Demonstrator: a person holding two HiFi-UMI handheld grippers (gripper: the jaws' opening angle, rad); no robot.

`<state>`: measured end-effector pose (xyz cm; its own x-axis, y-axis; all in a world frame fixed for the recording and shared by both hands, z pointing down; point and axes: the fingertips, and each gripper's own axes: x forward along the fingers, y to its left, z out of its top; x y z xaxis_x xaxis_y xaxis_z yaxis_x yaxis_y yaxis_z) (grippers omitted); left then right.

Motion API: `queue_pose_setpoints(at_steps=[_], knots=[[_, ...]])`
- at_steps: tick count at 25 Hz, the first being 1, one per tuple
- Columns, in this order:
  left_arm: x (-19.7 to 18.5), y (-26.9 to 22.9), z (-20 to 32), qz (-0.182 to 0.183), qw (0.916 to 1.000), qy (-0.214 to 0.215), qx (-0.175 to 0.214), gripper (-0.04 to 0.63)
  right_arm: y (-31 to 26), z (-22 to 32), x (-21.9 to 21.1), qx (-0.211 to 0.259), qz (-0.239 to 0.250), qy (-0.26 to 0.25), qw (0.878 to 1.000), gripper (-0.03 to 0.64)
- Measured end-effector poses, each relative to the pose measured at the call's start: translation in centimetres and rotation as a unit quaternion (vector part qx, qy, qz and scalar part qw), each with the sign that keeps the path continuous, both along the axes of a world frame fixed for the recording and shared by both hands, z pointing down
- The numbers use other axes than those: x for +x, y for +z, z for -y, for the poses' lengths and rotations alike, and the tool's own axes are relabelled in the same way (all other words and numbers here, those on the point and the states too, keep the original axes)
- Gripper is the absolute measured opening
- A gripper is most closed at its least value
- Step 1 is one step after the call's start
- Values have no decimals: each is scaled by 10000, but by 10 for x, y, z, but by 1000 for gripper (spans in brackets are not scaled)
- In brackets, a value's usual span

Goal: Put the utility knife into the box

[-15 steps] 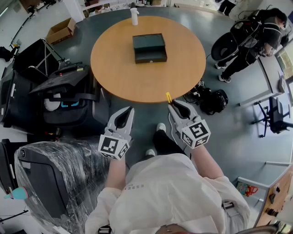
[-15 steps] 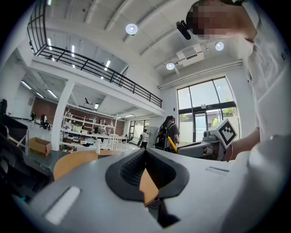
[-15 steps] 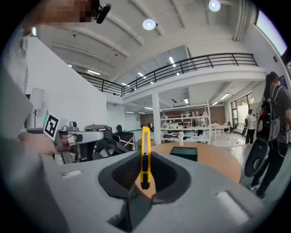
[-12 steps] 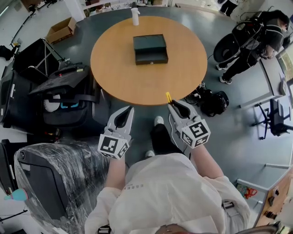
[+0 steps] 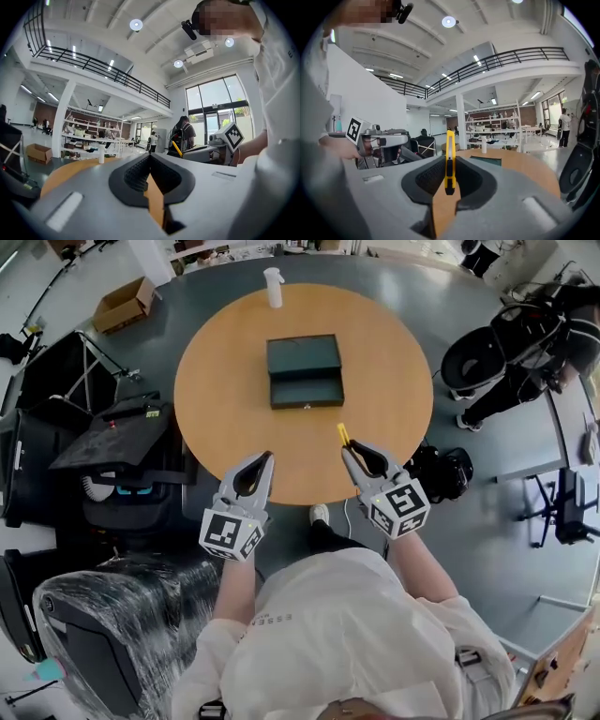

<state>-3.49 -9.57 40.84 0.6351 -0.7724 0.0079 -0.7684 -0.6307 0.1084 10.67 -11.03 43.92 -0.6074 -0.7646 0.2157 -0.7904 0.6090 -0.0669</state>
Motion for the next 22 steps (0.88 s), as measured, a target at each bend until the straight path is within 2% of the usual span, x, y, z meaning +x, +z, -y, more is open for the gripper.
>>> queue_pose_setpoints(at_steps=[9,14,18,22], knots=[[20,4,98,30,9997,-196,-136,17,2,109,14,-121,-75,-256,9996,55],[23,8,129,98,9996,-173,-189,17,18,142,4,-291,-214,-392,9986,55],[21,13,150,184,9995,-70,-231,17,40,163,-5,-599,-340,-472,9965,55],[14,25,175,103,9993,72,-342,17,62,185,-21,-855,-421,-548,9939,55]])
